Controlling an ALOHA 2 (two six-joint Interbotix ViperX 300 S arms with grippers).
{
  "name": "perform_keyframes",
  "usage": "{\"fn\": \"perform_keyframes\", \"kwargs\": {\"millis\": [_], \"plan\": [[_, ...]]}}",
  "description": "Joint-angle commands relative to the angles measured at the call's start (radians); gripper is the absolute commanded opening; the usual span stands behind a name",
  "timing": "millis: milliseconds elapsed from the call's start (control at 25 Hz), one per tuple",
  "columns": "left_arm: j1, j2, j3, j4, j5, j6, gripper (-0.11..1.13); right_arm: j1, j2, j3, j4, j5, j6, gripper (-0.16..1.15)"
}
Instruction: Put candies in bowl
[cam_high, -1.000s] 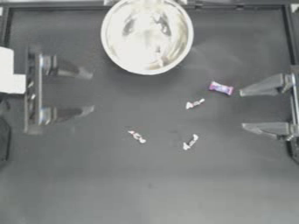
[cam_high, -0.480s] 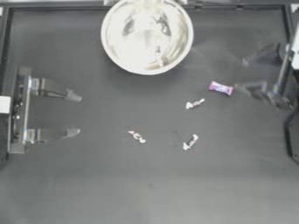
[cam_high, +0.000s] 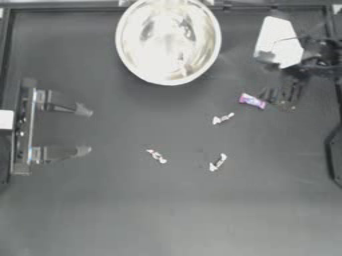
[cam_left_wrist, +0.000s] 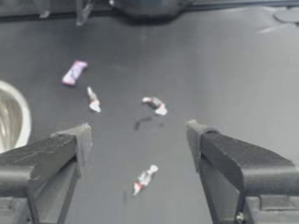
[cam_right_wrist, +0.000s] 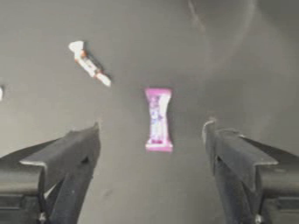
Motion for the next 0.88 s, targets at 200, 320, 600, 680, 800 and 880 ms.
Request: {"fn": "perform_keyframes", "kwargs": {"millis": [200, 320, 600, 680, 800, 880], "plan": [[0.0, -0.026, 0.005, -0.015, -0.003, -0.003, 0.97, -0.032, 0.106, -0.025, -0.006, -0.029, -0.018, 0.98], [0.0, -0.034, 0.008, -0.017, -0.003, -0.003, 0.97, -0.035, 0.15, -0.02, -0.018, -0.049, -0.02, 0.98], [0.002, -0.043, 0.015, -0.023, -0.003, -0.011, 0.97, -0.043, 0.23, -0.009, -0.029, -0.087, -0.018, 0.98], [0.0, -0.044, 0.017, -0.023, -0.003, -0.012, 0.97, -0.044, 0.241, 0.006, -0.029, -0.103, -0.018, 0.98], [0.002, -0.048, 0.017, -0.023, -0.003, -0.012, 0.97, -0.057, 0.249, 0.037, -0.029, -0.137, -0.018, 0.98], [0.002, -0.046, 0.015, -0.023, -0.003, -0.014, 0.97, -0.066, 0.25, 0.058, -0.028, -0.17, -0.018, 0.98]]}}
